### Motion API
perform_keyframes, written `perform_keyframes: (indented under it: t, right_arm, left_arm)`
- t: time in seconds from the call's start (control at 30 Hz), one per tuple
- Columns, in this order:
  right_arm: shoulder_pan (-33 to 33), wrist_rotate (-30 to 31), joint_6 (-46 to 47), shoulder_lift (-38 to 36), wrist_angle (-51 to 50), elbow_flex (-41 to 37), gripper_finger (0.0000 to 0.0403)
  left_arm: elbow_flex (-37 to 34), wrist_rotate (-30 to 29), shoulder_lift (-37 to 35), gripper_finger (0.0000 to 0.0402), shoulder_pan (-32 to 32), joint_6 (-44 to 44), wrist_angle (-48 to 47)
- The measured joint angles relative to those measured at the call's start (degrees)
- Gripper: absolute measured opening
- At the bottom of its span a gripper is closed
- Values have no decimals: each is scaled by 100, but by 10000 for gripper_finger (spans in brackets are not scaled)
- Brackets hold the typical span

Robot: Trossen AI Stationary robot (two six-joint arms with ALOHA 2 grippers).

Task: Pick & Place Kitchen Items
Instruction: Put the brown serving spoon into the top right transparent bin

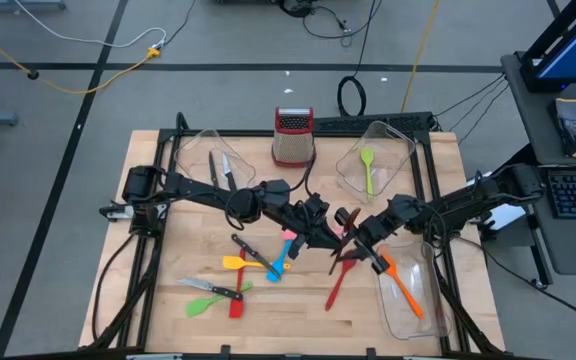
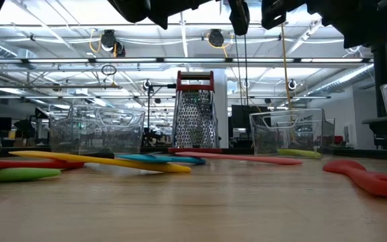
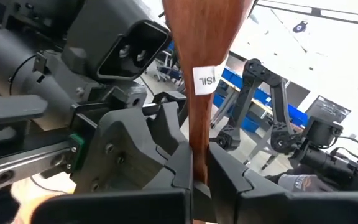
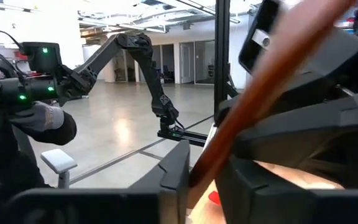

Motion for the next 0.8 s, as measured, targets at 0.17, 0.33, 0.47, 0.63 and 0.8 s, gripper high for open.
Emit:
perform_keyframes:
  t: [0.17, 0.33, 0.47, 0.63, 0.8]
  right_arm:
    - [0, -200, -65, -1, 7, 0, 18]
    - [-2, -188, 34, -6, -29, 7, 18]
    - [11, -193, 160, -4, -29, 7, 18]
    - [3, -95, 361, -19, -37, 7, 18]
    - [-57, 515, 476, -246, -573, 6, 18]
  left_arm:
    - [2, 28, -2, 11, -2, 36, -55]
    - [2, 31, -1, 32, 4, 36, -166]
    - [0, 148, -2, 47, 28, 9, -422]
    - [0, 612, -2, 61, 193, -17, -606]
    - [0, 625, -2, 62, 342, 22, -726]
